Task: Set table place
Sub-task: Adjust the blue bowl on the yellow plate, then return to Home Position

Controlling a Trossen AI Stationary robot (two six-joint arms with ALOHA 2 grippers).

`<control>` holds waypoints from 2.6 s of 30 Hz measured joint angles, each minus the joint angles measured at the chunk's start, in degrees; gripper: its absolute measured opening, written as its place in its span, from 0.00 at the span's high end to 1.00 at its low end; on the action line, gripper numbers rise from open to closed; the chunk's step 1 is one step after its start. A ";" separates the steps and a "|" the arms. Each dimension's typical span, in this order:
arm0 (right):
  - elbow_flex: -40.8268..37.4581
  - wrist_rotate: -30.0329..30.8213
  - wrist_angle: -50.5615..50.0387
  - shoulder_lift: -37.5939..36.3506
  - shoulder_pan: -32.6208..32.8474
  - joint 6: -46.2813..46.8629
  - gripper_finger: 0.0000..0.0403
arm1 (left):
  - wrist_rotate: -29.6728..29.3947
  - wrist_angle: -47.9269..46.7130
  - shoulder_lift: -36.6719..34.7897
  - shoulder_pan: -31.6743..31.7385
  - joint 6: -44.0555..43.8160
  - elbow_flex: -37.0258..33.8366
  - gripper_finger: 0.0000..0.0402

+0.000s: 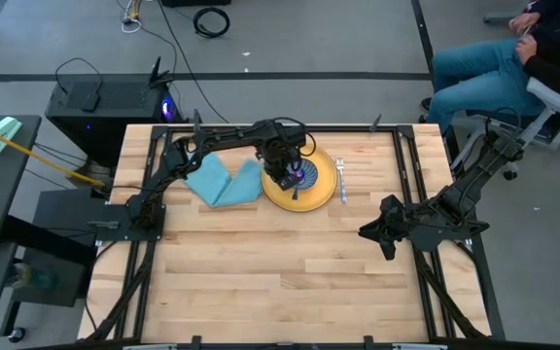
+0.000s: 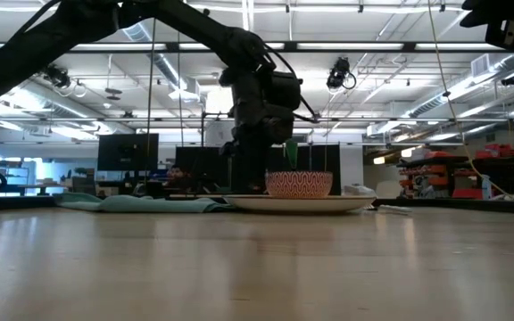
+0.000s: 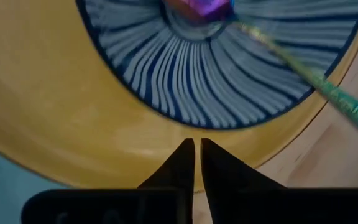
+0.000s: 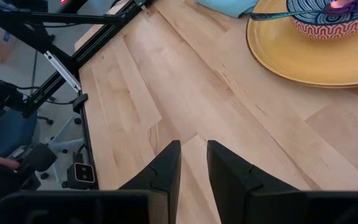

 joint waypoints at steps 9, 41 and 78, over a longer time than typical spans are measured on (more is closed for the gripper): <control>0.00 -0.14 0.04 -0.02 0.00 -0.09 0.79 | 1.04 -8.67 -4.68 -0.38 -2.75 0.03 0.89; 0.00 -6.16 0.05 -0.04 0.02 0.86 0.79 | 0.80 21.43 -49.66 -18.81 -15.26 0.09 0.92; -0.02 -13.29 47.12 -2.52 15.20 -38.56 0.79 | 10.02 47.91 -35.35 -38.31 0.53 -0.38 0.90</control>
